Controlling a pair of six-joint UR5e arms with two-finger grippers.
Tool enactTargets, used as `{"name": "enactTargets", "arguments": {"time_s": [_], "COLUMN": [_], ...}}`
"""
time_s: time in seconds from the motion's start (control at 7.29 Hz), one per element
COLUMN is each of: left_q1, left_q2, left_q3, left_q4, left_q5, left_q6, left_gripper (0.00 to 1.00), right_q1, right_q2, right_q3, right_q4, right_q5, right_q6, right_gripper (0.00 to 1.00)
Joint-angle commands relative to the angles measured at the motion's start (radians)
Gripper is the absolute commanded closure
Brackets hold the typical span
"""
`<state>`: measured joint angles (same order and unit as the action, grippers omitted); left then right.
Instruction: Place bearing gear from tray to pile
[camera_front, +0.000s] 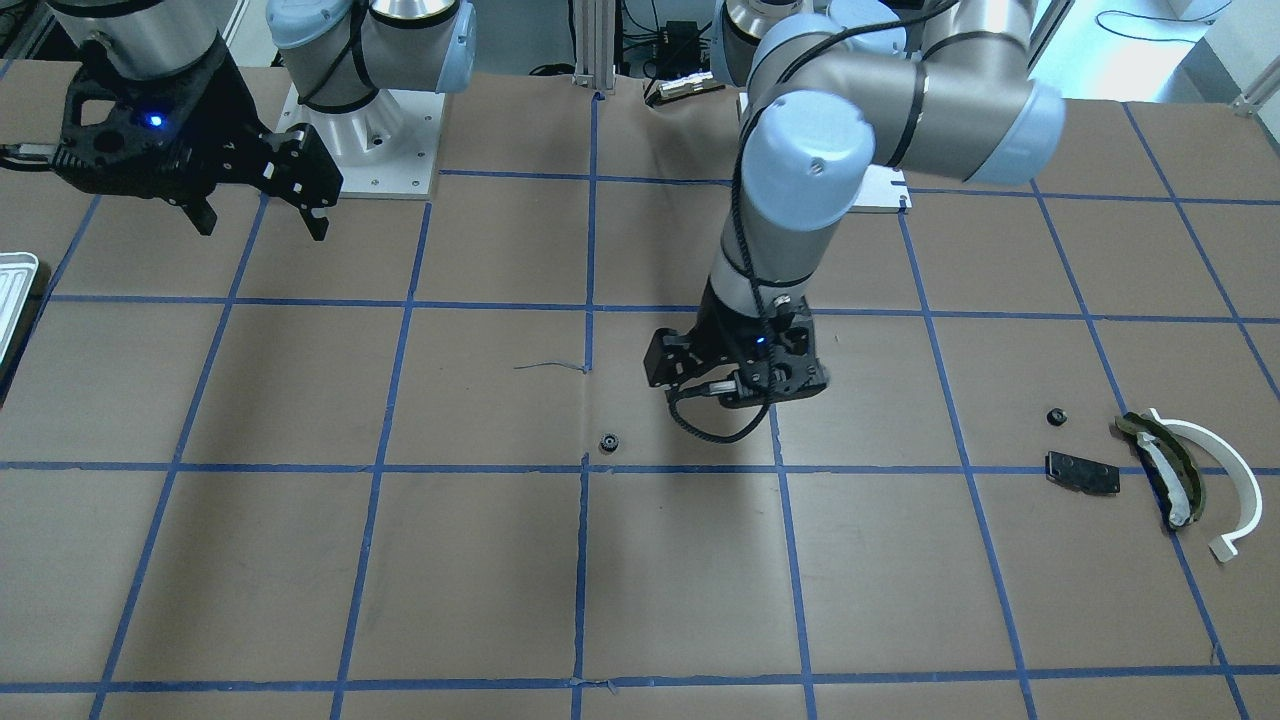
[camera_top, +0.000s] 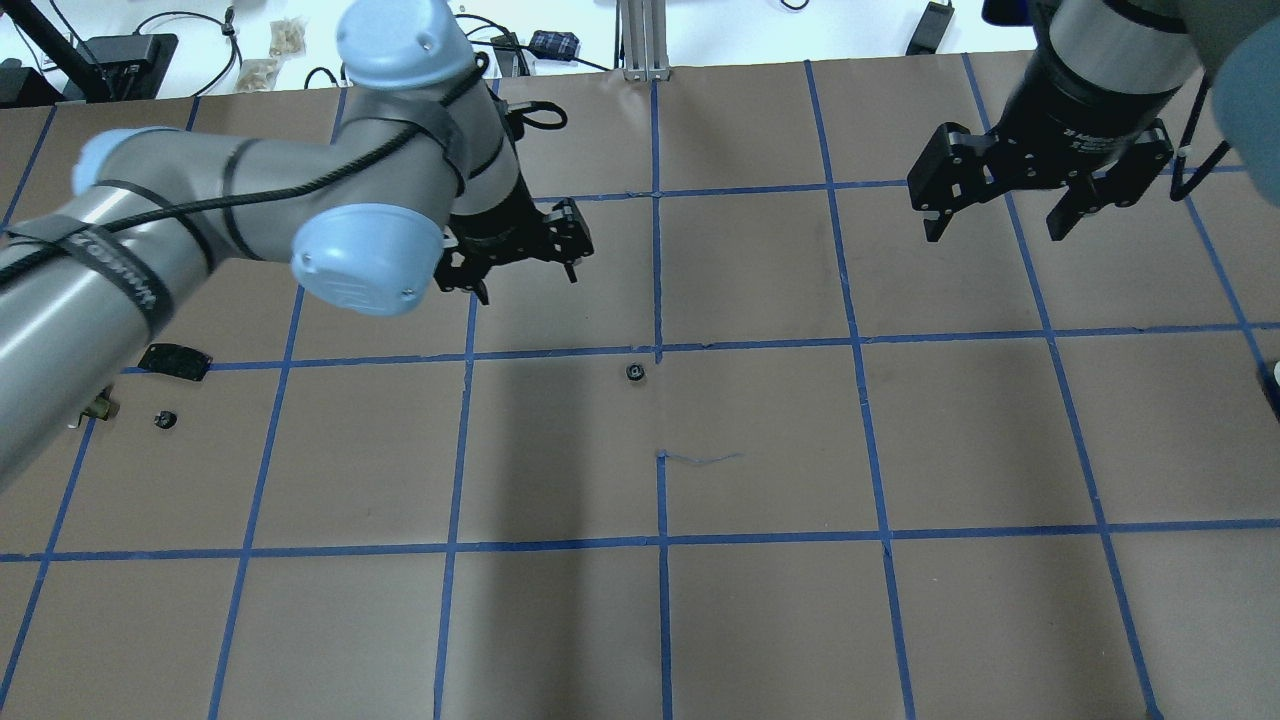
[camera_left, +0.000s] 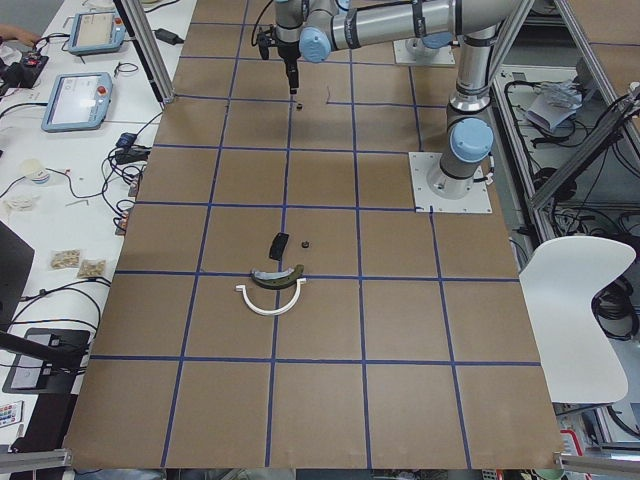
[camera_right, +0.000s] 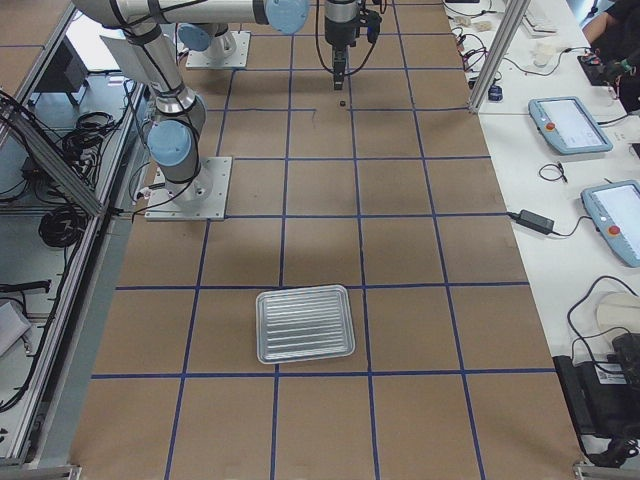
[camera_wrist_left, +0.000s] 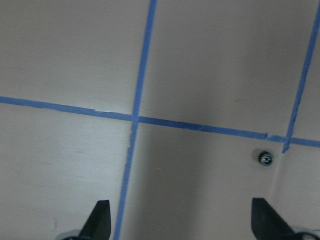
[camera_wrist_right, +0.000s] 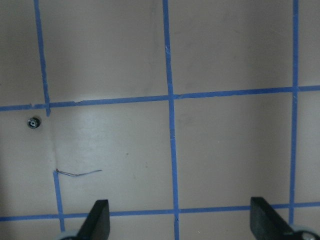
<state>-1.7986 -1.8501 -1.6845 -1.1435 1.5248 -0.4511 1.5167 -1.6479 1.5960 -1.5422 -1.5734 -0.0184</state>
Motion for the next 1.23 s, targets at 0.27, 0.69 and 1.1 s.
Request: {"name": "enactTargets", "arguments": {"time_s": [0.27,0.69,1.1], "left_q1": [-0.132,-0.137,-0.136], "left_q2": [-0.22,-0.23,-0.251], "left_q3": [-0.009,-0.053,-0.069], "left_q4": [0.168,0.174,0.189], "left_q5": [0.003,0.052,0.064], "left_q6": [-0.13,0.001,-0.009], "left_gripper": [0.01,0.03,0.14], "right_q1": [0.002,0.019,0.019], "right_q2": [0.011,0.144,0.149], "right_q3": [-0.057,-0.21,-0.222], "right_q4": [0.008,0.022,0.011], "right_q5": [0.064,0.052,0.039], "right_q6": [0.094,0.09,0.078], "right_gripper": [0.0,0.0,0.0]}}
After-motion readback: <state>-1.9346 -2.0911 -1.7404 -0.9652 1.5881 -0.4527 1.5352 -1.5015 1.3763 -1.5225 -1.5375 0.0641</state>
